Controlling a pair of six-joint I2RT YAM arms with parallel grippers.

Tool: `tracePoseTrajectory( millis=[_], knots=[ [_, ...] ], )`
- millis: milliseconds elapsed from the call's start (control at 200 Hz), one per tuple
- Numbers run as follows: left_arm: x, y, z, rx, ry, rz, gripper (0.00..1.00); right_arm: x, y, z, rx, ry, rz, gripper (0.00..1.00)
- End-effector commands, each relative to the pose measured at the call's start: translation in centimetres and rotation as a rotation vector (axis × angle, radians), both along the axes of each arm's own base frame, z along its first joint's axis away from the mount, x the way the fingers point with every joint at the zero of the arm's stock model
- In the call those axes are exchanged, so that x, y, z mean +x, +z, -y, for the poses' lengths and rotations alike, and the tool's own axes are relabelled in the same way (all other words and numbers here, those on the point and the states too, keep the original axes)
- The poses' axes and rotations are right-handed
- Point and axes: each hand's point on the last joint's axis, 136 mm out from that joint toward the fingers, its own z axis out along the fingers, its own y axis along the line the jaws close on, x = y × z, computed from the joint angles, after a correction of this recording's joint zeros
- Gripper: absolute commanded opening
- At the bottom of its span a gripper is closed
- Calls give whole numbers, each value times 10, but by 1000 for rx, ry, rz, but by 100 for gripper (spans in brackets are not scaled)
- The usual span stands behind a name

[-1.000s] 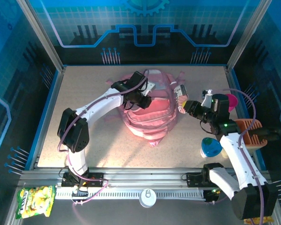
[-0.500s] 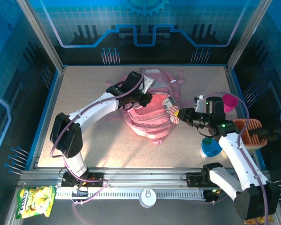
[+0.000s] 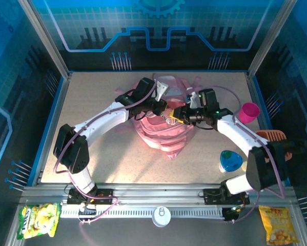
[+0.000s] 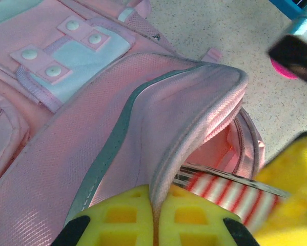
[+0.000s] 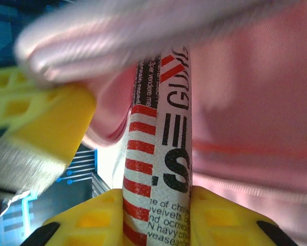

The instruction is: Pack the student bag

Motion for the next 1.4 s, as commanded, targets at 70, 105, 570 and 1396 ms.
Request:
tracePoseTrajectory(
  millis=[70, 105, 570, 1396],
  knots=[
    [0, 46, 11, -126, -6, 88, 5, 36, 5, 17, -69, -104, 93, 36],
    [0, 45, 12, -129, -7, 82, 5, 38, 3, 25, -100, -130, 102, 41],
    [5, 31, 22, -147, -4, 19, 6, -35, 0, 78, -271, -266, 143, 63],
    [-6, 39, 18, -172, -3, -5, 6, 73, -26, 21, -177, -304, 233, 22]
  ],
)
